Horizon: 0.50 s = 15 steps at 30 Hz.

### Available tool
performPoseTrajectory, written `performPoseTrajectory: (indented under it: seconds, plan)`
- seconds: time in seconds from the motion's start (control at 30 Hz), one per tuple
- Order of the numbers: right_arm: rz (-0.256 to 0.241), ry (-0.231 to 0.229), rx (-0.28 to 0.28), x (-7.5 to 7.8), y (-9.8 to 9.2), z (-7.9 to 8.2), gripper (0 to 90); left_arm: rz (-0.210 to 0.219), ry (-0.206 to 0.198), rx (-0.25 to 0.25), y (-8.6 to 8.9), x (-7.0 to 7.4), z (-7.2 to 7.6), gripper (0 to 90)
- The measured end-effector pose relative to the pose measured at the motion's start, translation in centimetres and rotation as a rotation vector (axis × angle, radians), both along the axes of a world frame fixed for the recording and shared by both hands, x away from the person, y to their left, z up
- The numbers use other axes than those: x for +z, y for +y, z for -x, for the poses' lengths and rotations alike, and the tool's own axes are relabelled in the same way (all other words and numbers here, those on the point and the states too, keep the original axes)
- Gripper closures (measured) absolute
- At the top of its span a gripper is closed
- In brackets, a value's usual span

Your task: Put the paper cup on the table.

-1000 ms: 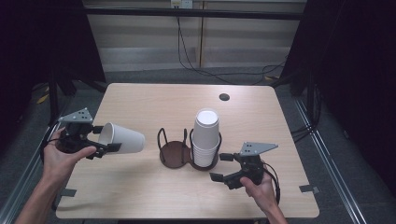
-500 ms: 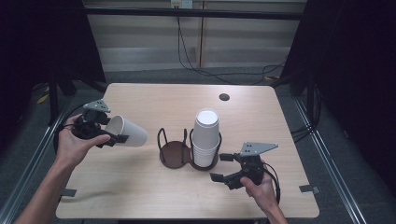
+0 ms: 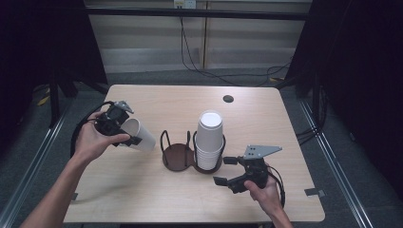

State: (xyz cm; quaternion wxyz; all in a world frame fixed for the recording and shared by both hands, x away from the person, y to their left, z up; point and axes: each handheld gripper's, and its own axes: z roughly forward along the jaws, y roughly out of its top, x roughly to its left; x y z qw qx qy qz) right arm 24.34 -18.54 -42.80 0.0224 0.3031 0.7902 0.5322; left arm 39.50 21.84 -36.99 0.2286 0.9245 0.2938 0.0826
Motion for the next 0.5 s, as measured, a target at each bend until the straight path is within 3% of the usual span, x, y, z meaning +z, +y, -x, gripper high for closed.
performPoseTrajectory:
  seconds: [0.07,0.23,0.5]
  plan:
    - [0.004,-0.002,0.002,-0.1,0.1,0.0,15.3,-0.018,0.016,-0.006,-0.6,-0.2,-0.3,12.1]
    - [0.011,0.001,0.002,-0.1,0.1,0.0,15.3,-0.117,0.037,-0.046,-1.9,-0.9,-0.6,12.1]
    - [0.014,0.000,0.008,-0.2,0.2,0.0,15.4,-0.151,0.046,-0.045,-2.6,-1.7,-1.1,10.7]
